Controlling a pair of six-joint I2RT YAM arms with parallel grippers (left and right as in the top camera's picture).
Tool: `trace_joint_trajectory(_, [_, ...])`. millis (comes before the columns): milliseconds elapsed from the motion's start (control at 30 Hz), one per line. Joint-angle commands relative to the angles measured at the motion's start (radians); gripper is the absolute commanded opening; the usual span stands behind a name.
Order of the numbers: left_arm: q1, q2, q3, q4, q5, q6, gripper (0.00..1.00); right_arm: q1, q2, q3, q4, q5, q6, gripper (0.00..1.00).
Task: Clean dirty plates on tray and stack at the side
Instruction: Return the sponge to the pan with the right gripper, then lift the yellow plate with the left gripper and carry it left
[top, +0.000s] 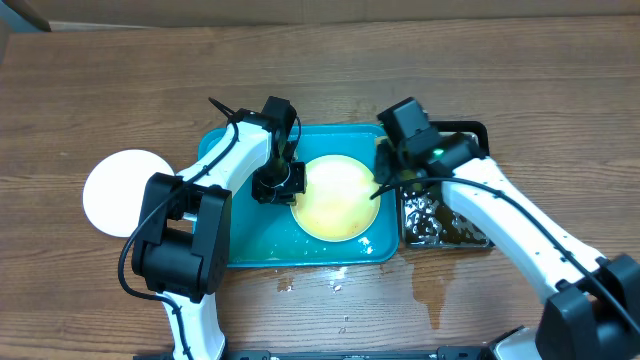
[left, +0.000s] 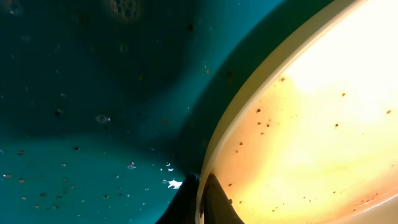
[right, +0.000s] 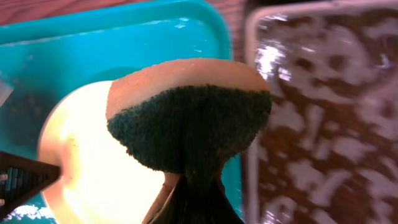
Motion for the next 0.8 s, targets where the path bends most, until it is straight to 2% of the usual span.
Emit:
trace_joint_trajectory(0, [0.018, -0.004, -0.026, -0.010, -0.091, -0.003, 0.04, -0.096, -0.031, 0.028, -0.056, 0.014, -0.002, 0.04])
trace_joint_trajectory(100, [0.024, -0.057, -0.026, -0.012, -0.118, -0.003, 0.04, -0.180, -0.029, 0.028, -0.116, 0.014, -0.002, 0.04])
trace_joint_trajectory(333, [0.022, -0.245, -0.026, -0.049, -0.358, -0.015, 0.04, -0.341, -0.016, 0.024, -0.197, -0.028, -0.070, 0.04])
trace_joint_trajectory(533, [0.021, -0.363, -0.026, -0.079, -0.537, -0.014, 0.04, -0.360, 0.027, 0.008, -0.201, -0.040, -0.096, 0.04])
trace_joint_trajectory(767, [0.016, -0.447, -0.026, -0.120, -0.740, -0.015, 0.04, -0.360, 0.068, -0.048, -0.127, -0.149, -0.111, 0.04])
